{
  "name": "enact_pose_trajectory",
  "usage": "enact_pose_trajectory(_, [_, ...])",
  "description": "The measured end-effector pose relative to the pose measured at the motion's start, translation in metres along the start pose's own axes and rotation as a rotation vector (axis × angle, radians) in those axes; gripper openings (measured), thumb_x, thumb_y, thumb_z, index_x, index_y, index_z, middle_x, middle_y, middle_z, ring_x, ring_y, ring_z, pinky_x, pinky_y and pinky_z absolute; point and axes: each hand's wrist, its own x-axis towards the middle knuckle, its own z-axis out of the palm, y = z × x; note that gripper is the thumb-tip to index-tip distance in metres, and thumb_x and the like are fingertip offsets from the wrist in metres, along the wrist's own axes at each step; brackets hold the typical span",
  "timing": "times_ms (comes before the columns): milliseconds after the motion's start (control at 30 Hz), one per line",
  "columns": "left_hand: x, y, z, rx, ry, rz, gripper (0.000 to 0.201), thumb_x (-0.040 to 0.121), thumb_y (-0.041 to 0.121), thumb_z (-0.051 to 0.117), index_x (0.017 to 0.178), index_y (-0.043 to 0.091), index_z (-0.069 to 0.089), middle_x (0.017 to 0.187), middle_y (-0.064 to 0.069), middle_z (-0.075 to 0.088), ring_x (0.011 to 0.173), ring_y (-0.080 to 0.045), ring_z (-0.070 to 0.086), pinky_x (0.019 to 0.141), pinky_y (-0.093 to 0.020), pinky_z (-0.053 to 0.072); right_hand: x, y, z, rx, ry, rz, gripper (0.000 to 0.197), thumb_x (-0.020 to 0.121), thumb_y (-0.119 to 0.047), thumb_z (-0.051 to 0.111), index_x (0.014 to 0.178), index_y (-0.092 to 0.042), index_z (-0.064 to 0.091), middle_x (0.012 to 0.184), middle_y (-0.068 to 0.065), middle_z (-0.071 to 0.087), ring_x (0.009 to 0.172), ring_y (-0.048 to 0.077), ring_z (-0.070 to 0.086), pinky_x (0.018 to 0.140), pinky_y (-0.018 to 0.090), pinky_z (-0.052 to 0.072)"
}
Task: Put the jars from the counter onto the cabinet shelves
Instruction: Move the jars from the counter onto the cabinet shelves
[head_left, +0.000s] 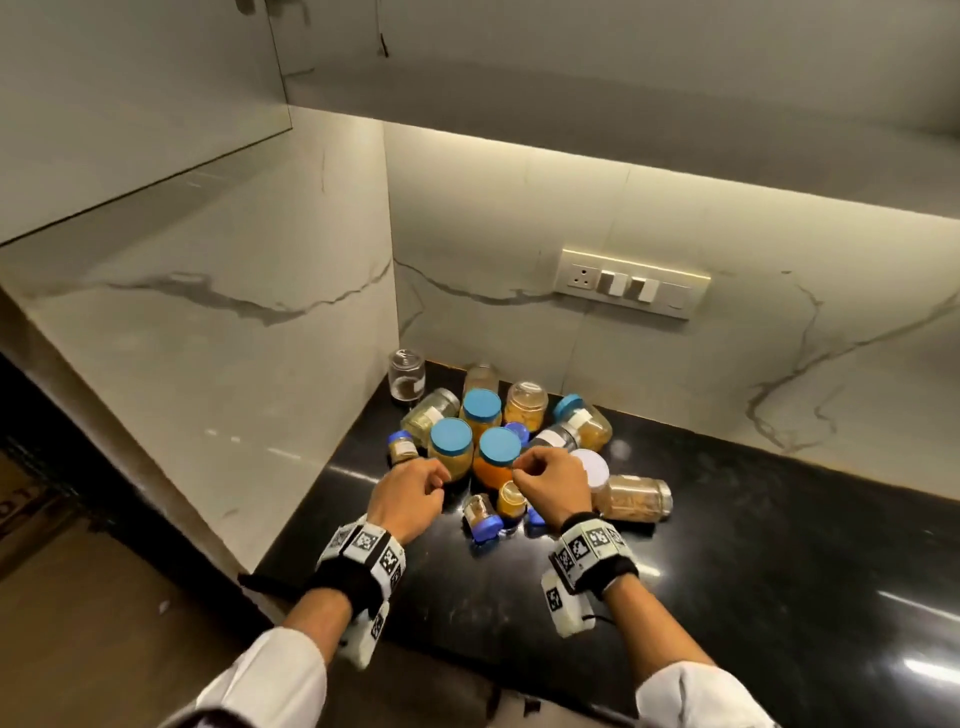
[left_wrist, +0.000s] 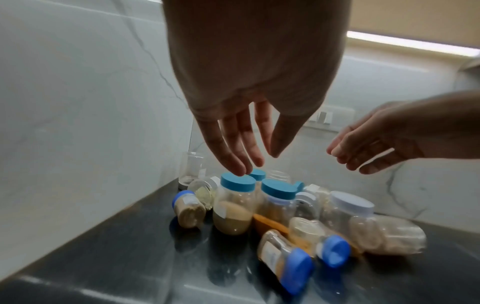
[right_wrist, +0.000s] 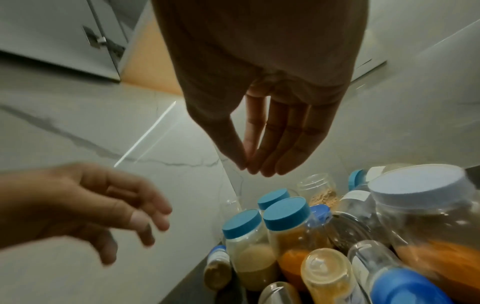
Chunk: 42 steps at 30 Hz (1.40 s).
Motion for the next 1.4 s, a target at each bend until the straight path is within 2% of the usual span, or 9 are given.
enact_pose_trajectory(167, [0.075,0.016,0.000,0.193,0.039,0.019,0.054,0.082,0.004,0.064,0.132,0.027,0.062,0.141,0.000,0.057,0.129,-0.025,0.057,0.103,-0.040,0.050,0.069,-0.002,0.021,-0.264,-0.163,-0.126,0.057,0.084,-0.027,0.074,0.139,-0.020,0.060,0.136,0.005,0.064,0.126,0.027,0.060,0.104,0.040,0.052])
enact_pose_trajectory(433, [0.149,0.011,0.022,0.559,-0.301,0.154,0.088,0.081,0.017,0.078,0.155,0.038,0.036,0.168,-0.005,0.018,0.155,-0.029,0.021,0.122,-0.047,0.034,0.131,0.038,0.065,-0.582,-0.390,-0.413,0.083,0.082,-0.044,0.079,0.154,-0.025,0.042,0.152,0.008,0.046,0.145,0.033,0.039,0.115,0.053,0.040])
enact_pose_trajectory(533, [0.157,0.006,0.034,0.551,-0.375,0.112,0.088,0.082,0.017,0.078,0.156,0.037,0.034,0.166,-0.005,0.022,0.153,-0.030,0.027,0.120,-0.049,0.037,0.139,0.048,0.064,-0.570,-0.444,-0.435,0.083,0.084,-0.041,0.078,0.156,-0.028,0.039,0.145,0.006,0.049,0.138,0.032,0.046,0.106,0.052,0.048])
enact_pose_trajectory(667, [0.159,-0.001,0.045,0.477,-0.288,0.072,0.072,0.085,0.020,0.072,0.151,0.033,0.044,0.153,-0.008,0.039,0.143,-0.031,0.037,0.113,-0.048,0.044,0.147,0.053,0.056,-0.509,-0.491,-0.410,0.080,0.081,-0.036,0.079,0.152,-0.031,0.044,0.138,0.007,0.055,0.125,0.032,0.055,0.093,0.049,0.056])
enact_pose_trajectory(800, [0.159,-0.005,0.049,0.379,-0.201,-0.020,0.077,0.081,0.048,0.073,0.149,0.028,0.044,0.140,-0.010,0.046,0.134,-0.031,0.043,0.106,-0.048,0.047,0.155,0.050,0.048,-0.585,-0.419,-0.331,0.078,0.079,-0.055,0.078,0.145,-0.025,0.049,0.129,0.013,0.062,0.120,0.034,0.061,0.089,0.044,0.054])
enact_pose_trajectory(900, [0.156,-0.011,0.055,0.348,-0.198,-0.043,0.091,0.077,0.057,0.076,0.153,0.026,0.038,0.141,-0.010,0.042,0.132,-0.029,0.046,0.105,-0.045,0.047,0.155,0.051,0.047,-0.589,-0.367,-0.297,0.084,0.078,-0.067,0.075,0.146,-0.023,0.049,0.131,0.011,0.062,0.119,0.032,0.062,0.089,0.043,0.055])
enact_pose_trajectory(1100, [0.150,-0.031,0.052,0.329,-0.219,0.098,0.092,0.077,0.035,0.075,0.158,0.033,0.032,0.142,-0.006,0.040,0.130,-0.025,0.046,0.102,-0.046,0.050,0.150,0.054,0.048,-0.554,-0.387,-0.329,0.092,0.075,-0.064,0.078,0.150,-0.021,0.044,0.140,0.011,0.055,0.127,0.033,0.056,0.095,0.046,0.055])
enact_pose_trajectory(1267, [0.147,-0.026,0.052,0.322,-0.200,0.045,0.085,0.078,0.048,0.076,0.153,0.033,0.038,0.137,-0.006,0.044,0.118,-0.027,0.057,0.095,-0.042,0.053,0.150,0.052,0.043,-0.527,-0.486,-0.432,0.084,0.077,-0.050,0.080,0.151,-0.025,0.046,0.143,0.007,0.057,0.128,0.030,0.056,0.098,0.047,0.055])
enact_pose_trajectory(1400, [0.134,-0.021,0.033,0.187,-0.061,-0.029,0.083,0.076,0.058,0.077,0.147,0.030,0.044,0.139,-0.006,0.046,0.121,-0.029,0.056,0.099,-0.044,0.050,0.148,0.035,0.021,-0.404,-0.368,-0.354,0.079,0.081,-0.058,0.076,0.148,-0.025,0.051,0.134,0.010,0.066,0.121,0.030,0.062,0.098,0.044,0.054])
